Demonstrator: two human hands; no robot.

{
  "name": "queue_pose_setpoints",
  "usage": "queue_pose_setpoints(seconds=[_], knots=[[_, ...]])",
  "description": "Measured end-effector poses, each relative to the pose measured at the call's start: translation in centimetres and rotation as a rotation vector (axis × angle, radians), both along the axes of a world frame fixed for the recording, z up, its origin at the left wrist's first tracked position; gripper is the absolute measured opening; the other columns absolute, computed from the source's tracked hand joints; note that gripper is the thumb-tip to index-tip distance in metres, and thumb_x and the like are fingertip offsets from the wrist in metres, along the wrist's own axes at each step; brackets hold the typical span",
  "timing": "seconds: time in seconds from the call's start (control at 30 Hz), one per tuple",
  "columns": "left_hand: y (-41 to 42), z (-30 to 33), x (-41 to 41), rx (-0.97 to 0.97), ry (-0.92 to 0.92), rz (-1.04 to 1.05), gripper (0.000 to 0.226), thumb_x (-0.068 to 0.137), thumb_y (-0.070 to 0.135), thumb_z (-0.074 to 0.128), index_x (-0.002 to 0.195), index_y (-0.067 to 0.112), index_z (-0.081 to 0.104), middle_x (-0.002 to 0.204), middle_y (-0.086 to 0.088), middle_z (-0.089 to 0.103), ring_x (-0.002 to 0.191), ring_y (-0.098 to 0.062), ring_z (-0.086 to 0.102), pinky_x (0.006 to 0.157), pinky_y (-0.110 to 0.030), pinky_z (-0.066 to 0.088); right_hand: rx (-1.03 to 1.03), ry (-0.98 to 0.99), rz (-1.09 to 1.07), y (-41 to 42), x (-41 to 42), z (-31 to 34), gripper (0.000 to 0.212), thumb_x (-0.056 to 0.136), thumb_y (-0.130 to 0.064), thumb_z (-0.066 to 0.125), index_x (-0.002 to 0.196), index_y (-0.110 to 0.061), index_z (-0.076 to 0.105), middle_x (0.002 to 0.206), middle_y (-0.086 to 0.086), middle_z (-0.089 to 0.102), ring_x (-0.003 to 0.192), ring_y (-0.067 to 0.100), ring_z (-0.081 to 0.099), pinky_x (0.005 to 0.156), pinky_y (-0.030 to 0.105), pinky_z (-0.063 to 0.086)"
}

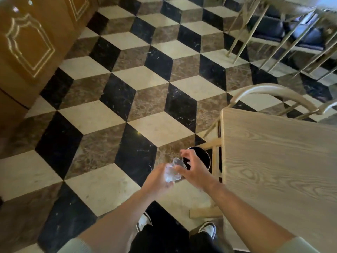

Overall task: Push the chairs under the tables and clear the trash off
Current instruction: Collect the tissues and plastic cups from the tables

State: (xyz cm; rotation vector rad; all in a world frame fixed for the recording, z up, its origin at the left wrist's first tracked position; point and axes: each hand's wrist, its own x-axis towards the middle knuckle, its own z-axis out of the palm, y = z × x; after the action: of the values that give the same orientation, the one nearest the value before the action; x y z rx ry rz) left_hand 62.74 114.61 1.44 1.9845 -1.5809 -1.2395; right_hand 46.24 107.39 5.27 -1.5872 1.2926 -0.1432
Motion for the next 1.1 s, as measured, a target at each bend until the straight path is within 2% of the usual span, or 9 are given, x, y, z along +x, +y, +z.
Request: queue_pose_setpoints(seconds=[0.13, 0.37, 0.5, 0.6, 0.77, 0.83, 0.9, 0.97, 1.1], knots=[[0.2, 0.3, 7.0, -0.006, -0.036, 0.068, 0.041, 0.084, 0.011, 0.075, 0.123, 0.019, 0.064, 0.113, 0.008, 0.060, 0.109, -0.015, 0.060, 0.092, -0.031, 0.052, -0.127, 0.107, 0.213, -0.3, 5.4, 0.3, 0.021, 0.082, -0.049, 0.065, 0.090, -0.030, 0.065, 0.131, -0.012, 0.052, 0.129, 0.003, 0.041, 0.107, 0.031, 0.037], [-3.8, -3.8, 10.7, -0.003, -0.118, -0.053, 0.046, 0.070, 0.032, 0.061, 0.116, 0.041, 0.060, 0.108, 0.019, 0.061, 0.100, -0.008, 0.063, 0.079, -0.026, 0.057, -0.507, 0.178, 0.253, -3.0, 8.5, 0.8, 0.018, 0.088, -0.022, 0.066, 0.104, -0.020, 0.076, 0.114, -0.010, 0.057, 0.115, 0.005, 0.035, 0.089, 0.007, 0.034], [-7.6, -1.1, 9.9, -0.058, -0.106, -0.133, 0.053, 0.080, 0.028, 0.071, 0.130, 0.033, 0.054, 0.126, 0.015, 0.055, 0.116, -0.006, 0.054, 0.095, -0.024, 0.050, -0.276, 0.249, 0.329, -6.5, 8.2, 1.6, 0.026, 0.089, -0.008, 0.052, 0.100, -0.019, 0.073, 0.107, 0.001, 0.064, 0.098, 0.012, 0.050, 0.084, 0.019, 0.041], [-11.4, 0.0, 9.6, -0.046, -0.137, -0.265, 0.054, 0.086, 0.018, 0.074, 0.135, 0.026, 0.054, 0.131, 0.011, 0.052, 0.119, -0.006, 0.049, 0.100, -0.021, 0.042, -0.029, 0.262, 0.403, -9.9, 8.0, 2.8, 0.027, 0.091, -0.009, 0.052, 0.098, -0.031, 0.066, 0.087, -0.014, 0.060, 0.081, 0.005, 0.056, 0.069, 0.016, 0.040], [-18.6, 2.4, 8.3, -0.037, -0.201, -0.476, 0.054, 0.090, 0.016, 0.073, 0.139, 0.019, 0.052, 0.140, 0.001, 0.053, 0.129, -0.018, 0.051, 0.106, -0.027, 0.044, 0.143, 0.271, 0.481, -15.7, 7.8, 3.4, 0.027, 0.097, -0.009, 0.052, 0.119, -0.017, 0.065, 0.107, 0.003, 0.065, 0.089, 0.012, 0.057, 0.076, 0.018, 0.039], [-21.3, 3.2, 7.8, -0.037, -0.208, -0.525, 0.056, 0.088, 0.020, 0.076, 0.138, 0.020, 0.051, 0.139, 0.002, 0.052, 0.126, -0.018, 0.052, 0.104, -0.027, 0.045, 0.212, 0.235, 0.377, -17.1, 7.3, 3.9, 0.049, 0.093, -0.006, 0.054, 0.140, -0.018, 0.053, 0.115, 0.005, 0.064, 0.094, 0.016, 0.064, 0.076, 0.023, 0.048], [-24.6, 3.0, 6.1, -0.044, -0.203, -0.623, 0.063, 0.082, 0.027, 0.081, 0.137, 0.022, 0.051, 0.133, 0.009, 0.053, 0.123, -0.012, 0.049, 0.099, -0.020, 0.038, 0.319, 0.181, 0.213, -18.7, 5.3, 4.1, 0.056, 0.092, -0.008, 0.056, 0.146, -0.017, 0.043, 0.094, 0.002, 0.063, 0.064, 0.008, 0.066, 0.060, 0.025, 0.052], [-26.8, 2.8, 4.6, -0.062, -0.184, -0.726, 0.073, 0.075, 0.032, 0.086, 0.138, 0.023, 0.052, 0.131, 0.010, 0.054, 0.123, -0.011, 0.045, 0.097, -0.019, 0.033, 0.400, 0.181, 0.143, -19.6, 4.0, 4.4, 0.047, 0.092, -0.006, 0.057, 0.136, -0.015, 0.044, 0.083, 0.004, 0.060, 0.048, 0.007, 0.063, 0.057, 0.026, 0.054], [-30.7, 1.4, 0.9, -0.119, -0.167, -0.838, 0.059, 0.080, 0.029, 0.080, 0.134, 0.029, 0.054, 0.132, 0.009, 0.055, 0.126, -0.011, 0.047, 0.104, -0.021, 0.037, 0.474, 0.204, -0.031, -21.1, 2.0, 4.4, 0.020, 0.091, 0.001, 0.058, 0.083, -0.016, 0.051, 0.079, 0.009, 0.061, 0.055, 0.018, 0.067, 0.060, 0.028, 0.058]])
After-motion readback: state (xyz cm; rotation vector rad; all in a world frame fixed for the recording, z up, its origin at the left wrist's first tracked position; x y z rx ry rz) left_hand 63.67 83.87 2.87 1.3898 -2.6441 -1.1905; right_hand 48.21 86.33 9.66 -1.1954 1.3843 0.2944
